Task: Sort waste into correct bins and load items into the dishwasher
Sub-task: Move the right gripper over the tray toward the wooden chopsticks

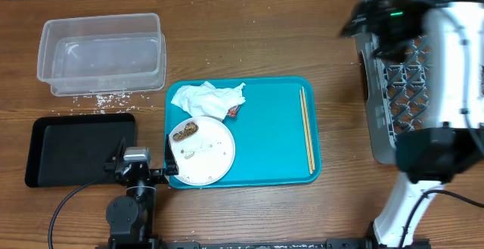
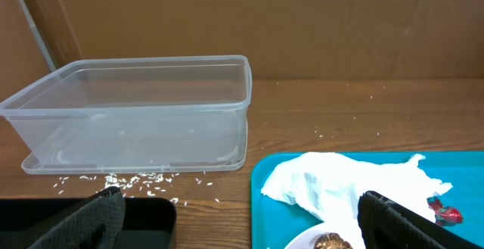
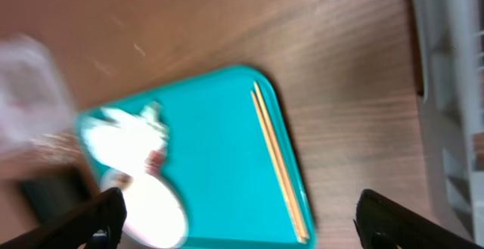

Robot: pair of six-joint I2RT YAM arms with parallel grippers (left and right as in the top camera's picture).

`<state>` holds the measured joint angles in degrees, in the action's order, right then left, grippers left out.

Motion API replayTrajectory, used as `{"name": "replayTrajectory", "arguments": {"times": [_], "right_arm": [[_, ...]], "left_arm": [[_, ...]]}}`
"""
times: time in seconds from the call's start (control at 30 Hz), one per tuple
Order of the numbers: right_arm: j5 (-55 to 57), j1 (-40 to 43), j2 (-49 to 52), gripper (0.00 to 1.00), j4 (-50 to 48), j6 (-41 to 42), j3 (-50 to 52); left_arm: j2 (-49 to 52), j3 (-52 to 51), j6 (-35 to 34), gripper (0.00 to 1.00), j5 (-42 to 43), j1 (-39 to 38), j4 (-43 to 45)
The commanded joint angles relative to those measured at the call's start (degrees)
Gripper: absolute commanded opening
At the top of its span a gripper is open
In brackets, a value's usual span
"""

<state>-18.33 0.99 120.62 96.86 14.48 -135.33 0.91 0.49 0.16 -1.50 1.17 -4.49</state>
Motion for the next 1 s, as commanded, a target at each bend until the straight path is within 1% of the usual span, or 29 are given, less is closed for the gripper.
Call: {"name": "replayTrajectory", "arguments": {"times": [0.0,0.07,0.1,0.17,0.2,0.27,0.3,0.33,0.37,0.47,0.57,0.63,0.73,0.83,0.97], "right_arm": [[19.26,-9.64,-0.90,1.00,0.11,5.44,3.96],[24.46,-14.47,-0.90,1.00,-0.57,8.46,8.13],[26.49,-16.72,-0.90,0.98,-1.42,9.97,10.64],[27.32,-20.35,-0.90,0.88,-5.16,11.08,16.46],[27.34,-21.70,-0.90,0.81,-6.88,11.08,18.93],[27.39,-24.17,-0.90,0.62,-10.73,11.06,24.72],[27.39,-25.73,-0.90,0.45,-14.40,10.80,29.90],[27.36,-26.05,-0.90,0.42,-15.82,10.62,31.80],[27.39,-26.18,-0.90,0.40,-17.18,10.64,33.53],[27.30,-26.23,-0.90,0.41,-21.20,10.64,38.69],[27.08,-26.12,-0.90,0.38,-23.87,10.56,42.29],[26.14,-26.10,-0.90,0.37,-26.95,7.43,44.72],[24.68,-26.10,-0.90,0.37,-29.92,4.39,47.21],[22.38,-26.10,-0.90,0.37,-30.91,3.43,48.39],[22.10,-25.99,-0.90,0.37,-32.57,2.08,49.99]], "left_arm": [[-0.55,-0.22,-0.35,1.00,0.50,0.31,0.11],[-0.55,-0.22,-0.35,1.00,0.50,0.31,0.11],[-0.55,-0.22,-0.35,1.00,0.50,0.31,0.13],[-0.55,-0.22,-0.35,1.00,0.50,0.31,0.13],[-0.55,-0.22,-0.35,1.00,0.50,0.31,0.13],[-0.55,-0.22,-0.35,1.00,0.50,0.31,0.13],[-0.55,-0.22,-0.35,1.00,0.50,0.31,0.11],[-0.55,-0.22,-0.35,1.00,0.50,0.31,0.11],[-0.55,-0.22,-0.35,1.00,0.50,0.31,0.11],[-0.55,-0.22,-0.35,1.00,0.50,0.31,0.11],[-0.55,-0.22,-0.35,1.00,0.50,0.31,0.13],[-0.55,-0.22,-0.35,1.00,0.50,0.31,0.11],[-0.55,-0.22,-0.35,1.00,0.50,0.31,0.13],[-0.55,-0.22,-0.35,1.00,0.50,0.31,0.11],[-0.55,-0.22,-0.35,1.00,0.50,0.31,0.11]]}}
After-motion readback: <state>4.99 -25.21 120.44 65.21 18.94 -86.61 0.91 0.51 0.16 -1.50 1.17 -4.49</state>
